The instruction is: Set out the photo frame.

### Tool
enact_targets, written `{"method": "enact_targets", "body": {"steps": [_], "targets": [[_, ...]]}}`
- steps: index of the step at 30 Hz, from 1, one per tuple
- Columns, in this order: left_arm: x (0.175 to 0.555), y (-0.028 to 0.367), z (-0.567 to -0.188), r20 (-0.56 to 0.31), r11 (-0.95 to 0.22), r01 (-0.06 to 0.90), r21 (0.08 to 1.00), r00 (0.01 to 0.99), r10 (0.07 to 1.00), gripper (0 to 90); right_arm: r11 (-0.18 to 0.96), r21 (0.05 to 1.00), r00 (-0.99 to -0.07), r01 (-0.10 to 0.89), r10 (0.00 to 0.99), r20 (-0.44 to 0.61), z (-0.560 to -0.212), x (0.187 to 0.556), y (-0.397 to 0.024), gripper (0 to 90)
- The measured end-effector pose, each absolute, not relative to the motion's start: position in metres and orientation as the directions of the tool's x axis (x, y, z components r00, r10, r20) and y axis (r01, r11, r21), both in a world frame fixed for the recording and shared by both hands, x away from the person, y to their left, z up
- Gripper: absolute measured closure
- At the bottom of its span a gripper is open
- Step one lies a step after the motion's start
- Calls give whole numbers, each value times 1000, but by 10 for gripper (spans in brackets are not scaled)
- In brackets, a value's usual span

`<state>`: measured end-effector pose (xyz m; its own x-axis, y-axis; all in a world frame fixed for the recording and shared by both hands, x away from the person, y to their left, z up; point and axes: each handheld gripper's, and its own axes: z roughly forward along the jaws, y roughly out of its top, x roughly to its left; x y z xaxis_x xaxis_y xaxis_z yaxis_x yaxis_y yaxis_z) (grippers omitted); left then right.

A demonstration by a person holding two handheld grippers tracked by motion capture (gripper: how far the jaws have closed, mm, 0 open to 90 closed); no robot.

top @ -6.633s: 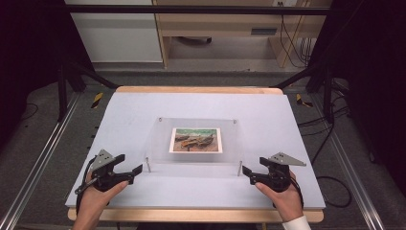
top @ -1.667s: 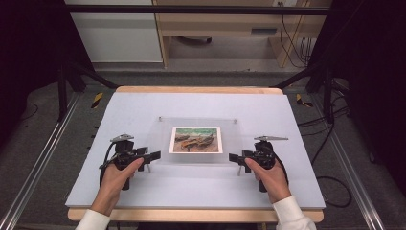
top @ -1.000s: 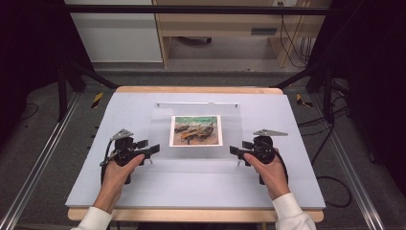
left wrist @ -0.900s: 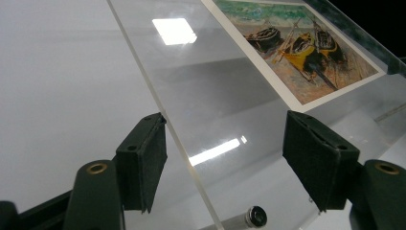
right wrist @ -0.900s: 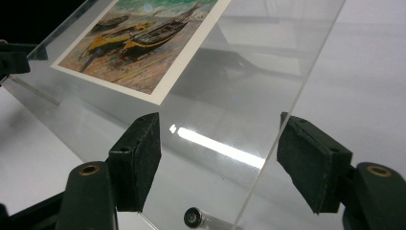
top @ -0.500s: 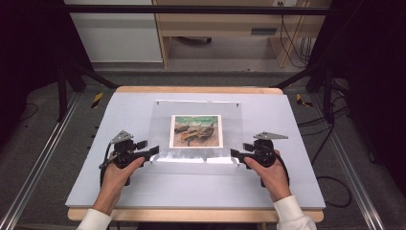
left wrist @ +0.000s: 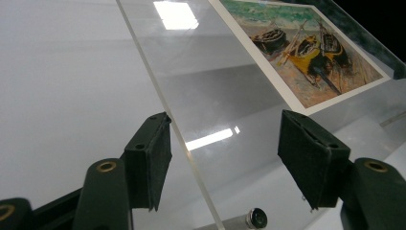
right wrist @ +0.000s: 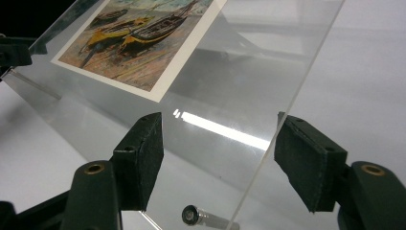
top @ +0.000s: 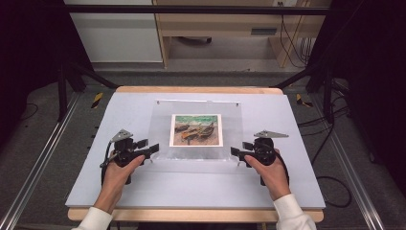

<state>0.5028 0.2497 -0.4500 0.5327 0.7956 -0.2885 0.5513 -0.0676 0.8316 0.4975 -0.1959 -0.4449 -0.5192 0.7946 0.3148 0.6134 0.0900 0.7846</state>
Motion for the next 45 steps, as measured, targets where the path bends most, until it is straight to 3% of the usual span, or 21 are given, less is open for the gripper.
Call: {"method": "enact_targets", "body": {"steps": [23, 45], "targets": [[494, 243, -449, -216, -98, 494, 864, 540, 813, 372, 131, 817, -537, 562, 809, 240, -443, 490, -197, 369], [477, 245, -447, -177, -115, 467, 877, 535, 826, 455, 153, 832, -536, 533, 822, 193, -440, 474, -197, 459]]}}
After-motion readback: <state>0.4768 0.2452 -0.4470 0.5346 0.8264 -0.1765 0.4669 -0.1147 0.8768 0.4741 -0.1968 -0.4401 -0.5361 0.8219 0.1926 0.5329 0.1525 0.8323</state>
